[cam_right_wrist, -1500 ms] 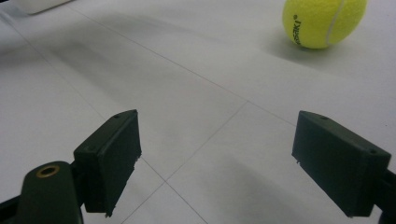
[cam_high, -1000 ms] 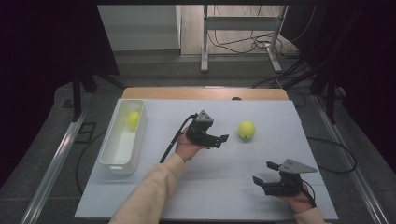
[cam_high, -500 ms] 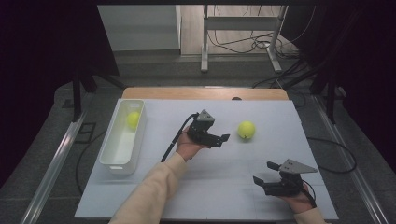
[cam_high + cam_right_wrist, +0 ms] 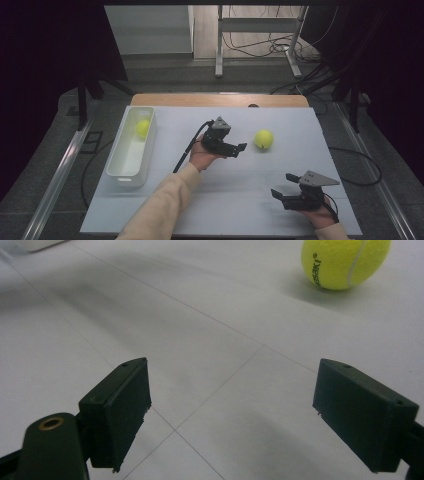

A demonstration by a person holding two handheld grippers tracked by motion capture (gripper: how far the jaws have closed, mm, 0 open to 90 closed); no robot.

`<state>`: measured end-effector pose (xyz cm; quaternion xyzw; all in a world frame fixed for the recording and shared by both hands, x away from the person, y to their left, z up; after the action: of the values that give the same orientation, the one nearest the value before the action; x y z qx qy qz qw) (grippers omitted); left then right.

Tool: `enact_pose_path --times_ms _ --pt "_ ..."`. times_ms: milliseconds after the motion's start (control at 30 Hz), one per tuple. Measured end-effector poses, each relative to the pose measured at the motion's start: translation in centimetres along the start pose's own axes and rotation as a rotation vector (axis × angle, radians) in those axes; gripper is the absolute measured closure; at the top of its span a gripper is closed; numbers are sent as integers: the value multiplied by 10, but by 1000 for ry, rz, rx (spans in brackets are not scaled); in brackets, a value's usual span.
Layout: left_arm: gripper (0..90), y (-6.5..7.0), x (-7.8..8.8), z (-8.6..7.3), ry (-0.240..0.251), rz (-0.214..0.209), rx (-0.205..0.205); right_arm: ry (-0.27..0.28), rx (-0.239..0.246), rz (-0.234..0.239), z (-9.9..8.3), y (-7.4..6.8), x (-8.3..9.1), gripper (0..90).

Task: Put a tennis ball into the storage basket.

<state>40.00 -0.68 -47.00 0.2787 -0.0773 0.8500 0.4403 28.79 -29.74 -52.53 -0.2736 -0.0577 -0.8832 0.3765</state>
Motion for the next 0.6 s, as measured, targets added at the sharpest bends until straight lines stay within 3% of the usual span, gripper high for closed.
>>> enact_pose_path --times_ms 367,600 --pt "133 1 -3 0 -14 -8 -1 0 1 0 0 0 0 161" --pt "123 -2 -10 -6 -62 -22 10 -27 12 -3 -2 1 -2 159"
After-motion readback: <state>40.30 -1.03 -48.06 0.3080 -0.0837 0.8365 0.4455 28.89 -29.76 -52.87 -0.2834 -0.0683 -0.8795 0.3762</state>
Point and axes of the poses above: each handheld gripper's, and its own axes: x roughly backward along the jaws, z roughly out of its top, y roughly to its right, the point moved 2 cm from there along -x, roughly forward along the jaws, and after that the axes turned 3 degrees about -x, right-handed, at the moved point
